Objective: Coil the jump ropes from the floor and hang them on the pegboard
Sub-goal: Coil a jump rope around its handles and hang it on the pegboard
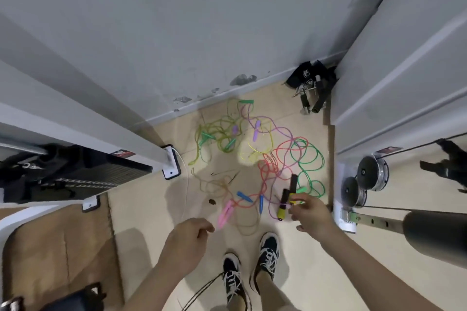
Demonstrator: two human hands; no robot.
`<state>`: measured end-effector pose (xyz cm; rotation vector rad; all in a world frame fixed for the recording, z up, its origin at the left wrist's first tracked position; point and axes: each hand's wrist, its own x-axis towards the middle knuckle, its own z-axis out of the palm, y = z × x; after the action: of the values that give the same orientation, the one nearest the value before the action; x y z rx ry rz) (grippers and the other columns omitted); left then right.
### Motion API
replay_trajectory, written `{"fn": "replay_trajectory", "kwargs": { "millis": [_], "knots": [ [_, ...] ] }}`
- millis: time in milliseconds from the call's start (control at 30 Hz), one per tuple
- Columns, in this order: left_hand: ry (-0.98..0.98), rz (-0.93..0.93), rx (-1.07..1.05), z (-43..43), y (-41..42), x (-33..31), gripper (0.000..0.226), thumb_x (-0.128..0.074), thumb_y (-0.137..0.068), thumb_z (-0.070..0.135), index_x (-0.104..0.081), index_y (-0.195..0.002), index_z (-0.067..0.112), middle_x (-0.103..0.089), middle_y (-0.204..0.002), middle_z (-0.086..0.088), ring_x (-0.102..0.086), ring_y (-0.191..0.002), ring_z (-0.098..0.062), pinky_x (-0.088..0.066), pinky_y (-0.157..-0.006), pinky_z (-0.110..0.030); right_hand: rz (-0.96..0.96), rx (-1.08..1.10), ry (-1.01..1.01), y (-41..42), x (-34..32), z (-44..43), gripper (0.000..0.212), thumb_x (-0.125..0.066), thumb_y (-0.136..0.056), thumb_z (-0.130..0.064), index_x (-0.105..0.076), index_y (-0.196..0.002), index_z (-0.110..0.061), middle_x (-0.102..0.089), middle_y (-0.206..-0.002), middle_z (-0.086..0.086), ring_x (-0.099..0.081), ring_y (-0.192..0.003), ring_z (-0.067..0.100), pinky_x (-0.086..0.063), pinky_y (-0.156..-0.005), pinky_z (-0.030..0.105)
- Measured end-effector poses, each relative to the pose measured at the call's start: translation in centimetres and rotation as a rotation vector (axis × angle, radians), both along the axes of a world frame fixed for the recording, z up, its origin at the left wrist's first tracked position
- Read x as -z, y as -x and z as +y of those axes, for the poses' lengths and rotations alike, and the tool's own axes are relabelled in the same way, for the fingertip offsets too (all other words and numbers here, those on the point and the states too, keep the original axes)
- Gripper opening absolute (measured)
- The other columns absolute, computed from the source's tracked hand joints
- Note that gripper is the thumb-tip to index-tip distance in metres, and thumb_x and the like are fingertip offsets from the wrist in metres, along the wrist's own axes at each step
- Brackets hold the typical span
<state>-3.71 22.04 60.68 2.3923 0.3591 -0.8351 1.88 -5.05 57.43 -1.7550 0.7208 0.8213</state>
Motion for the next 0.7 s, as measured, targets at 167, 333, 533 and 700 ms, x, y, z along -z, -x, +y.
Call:
{"fn": "replay_trajectory", "kwargs": {
  "millis": [167,333,533,700],
  "knots": [
    [0.067,0.1,-0.152,-0.1,0.4,13.8,0.035,-0.049,-0.091,0.004,-0.064,-0.084,0.035,-0.067,-0.089,0.008,-0.061,-0.076,-0.008,-0.044,-0.065,-0.017,0.136,0.099,0.053,3.3,12.7,-1.8,0.019,-0.049,-0.091,-0.003,-0.059,-0.099,-0.016,-0.065,-0.07,0.014,-0.054,-0.055,0.024,-0.038,-0.049,0.022],
    [0.139,0.15,-0.062,-3.9,0.8,29.5,0.029,-0.048,-0.091,0.008,-0.065,-0.09,0.031,-0.067,-0.086,0.01,-0.053,-0.055,-0.005,-0.042,-0.053,-0.016,0.102,-0.213,0.226,6.0,26.9,-4.1,0.038,-0.055,-0.091,-0.012,-0.048,-0.124,-0.029,-0.059,-0.109,0.004,-0.058,-0.083,0.02,-0.042,-0.066,0.023],
    [0.095,0.026,0.42,-11.9,0.2,47.6,0.027,-0.042,-0.097,0.021,-0.06,-0.118,0.023,-0.064,-0.117,0.006,-0.057,-0.104,-0.011,-0.04,-0.089,-0.021,0.124,-0.148,0.219,6.5,42.8,-6.2,0.054,-0.056,-0.09,-0.009,-0.038,-0.139,-0.022,-0.055,-0.125,0.008,-0.057,-0.09,0.024,-0.048,-0.08,0.036],
    [0.053,-0.06,0.685,-20.3,-2.7,59.4,0.047,-0.048,-0.094,0.023,-0.038,-0.139,0.016,-0.048,-0.134,-0.004,-0.047,-0.12,-0.02,-0.041,-0.092,-0.031,0.197,0.329,0.018,5.2,52.9,-7.2,0.052,-0.059,-0.089,-0.01,-0.039,-0.132,-0.031,-0.055,-0.121,0.002,-0.054,-0.101,0.021,-0.051,-0.085,0.041]
  ]
}}
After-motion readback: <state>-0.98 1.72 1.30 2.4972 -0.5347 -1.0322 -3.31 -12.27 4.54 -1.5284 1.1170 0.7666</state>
